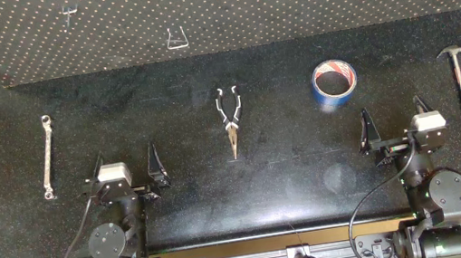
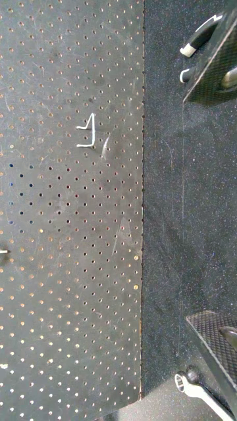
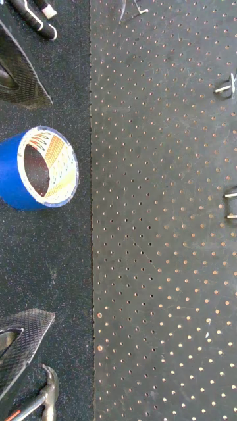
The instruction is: Place Tools Onto Pegboard
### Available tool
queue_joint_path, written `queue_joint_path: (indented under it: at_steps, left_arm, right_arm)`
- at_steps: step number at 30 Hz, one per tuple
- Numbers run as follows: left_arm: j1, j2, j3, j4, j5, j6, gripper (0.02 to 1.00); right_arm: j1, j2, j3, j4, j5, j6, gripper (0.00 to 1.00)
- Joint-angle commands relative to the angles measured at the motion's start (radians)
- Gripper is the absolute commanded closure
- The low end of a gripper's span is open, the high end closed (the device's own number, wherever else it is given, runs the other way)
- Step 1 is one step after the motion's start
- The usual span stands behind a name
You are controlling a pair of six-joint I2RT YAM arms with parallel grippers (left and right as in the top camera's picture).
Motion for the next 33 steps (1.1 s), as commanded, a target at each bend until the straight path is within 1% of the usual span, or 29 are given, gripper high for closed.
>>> queue_joint_path:
  at_steps: [1,8,9,10,11,12,13,14,15,17,19,20,21,23,28,33]
  left_arm:
    - [0.005,-0.008,-0.002,-0.005,0.007,0.013,0.023]
    - [0.002,-0.008,-0.002,-0.005,0.008,0.013,0.023]
    - [0.002,-0.008,-0.002,-0.003,0.023,0.013,0.023]
    - [0.003,0.011,0.009,-0.005,0.034,0.022,0.023]
    - [0.01,0.057,0.04,-0.005,0.034,0.071,0.023]
    - [0.031,0.214,0.165,-0.064,0.033,0.215,0.025]
    - [0.072,0.377,0.32,-0.191,0.029,0.319,0.025]
    - [0.127,0.505,0.471,-0.344,0.01,0.358,0.023]
    - [0.198,0.648,0.629,-0.501,-0.037,0.357,0.02]
    - [0.364,0.968,0.904,-0.789,-0.05,0.367,0.025]
    - [0.484,1.253,1.094,-0.979,-0.051,0.489,0.023]
    - [0.53,1.34,1.138,-1.01,-0.05,0.504,0.025]
    - [0.581,1.437,1.169,-1.007,-0.046,0.513,0.023]
    - [0.613,1.583,1.212,-0.982,-0.047,0.537,0.023]
    - [0.613,1.854,1.371,-0.949,-0.046,0.525,0.023]
    - [0.613,1.951,1.373,-0.924,-0.046,0.526,0.023]
  right_arm:
    - [0.006,-0.009,-0.003,-0.006,0.013,0.008,0.005]
    - [0.006,-0.009,-0.003,-0.006,0.013,0.008,0.005]
    - [0.006,-0.009,-0.003,-0.006,0.013,0.008,0.005]
    - [0.006,-0.009,-0.003,-0.006,0.013,0.008,0.005]
    - [0.006,-0.009,-0.003,-0.006,0.013,0.008,0.005]
    - [0.006,-0.009,-0.003,-0.006,0.013,0.008,0.005]
    - [0.006,-0.009,-0.003,-0.006,0.013,0.008,0.005]
    - [0.006,-0.009,-0.003,-0.006,0.013,0.008,0.005]
    - [0.006,-0.009,-0.003,-0.006,0.013,0.008,0.005]
    - [0.006,-0.009,-0.003,-0.006,0.013,0.008,0.005]
    - [0.006,-0.009,-0.003,-0.006,0.013,0.008,0.005]
    - [0.006,-0.009,-0.003,-0.006,0.013,0.008,0.005]
    - [0.006,-0.009,-0.003,-0.006,0.013,0.008,0.005]
    - [0.006,-0.009,-0.003,-0.006,0.013,0.008,0.005]
    - [0.006,-0.009,-0.003,-0.006,0.013,0.008,0.005]
    - [0.006,-0.009,-0.003,-0.006,0.013,0.008,0.005]
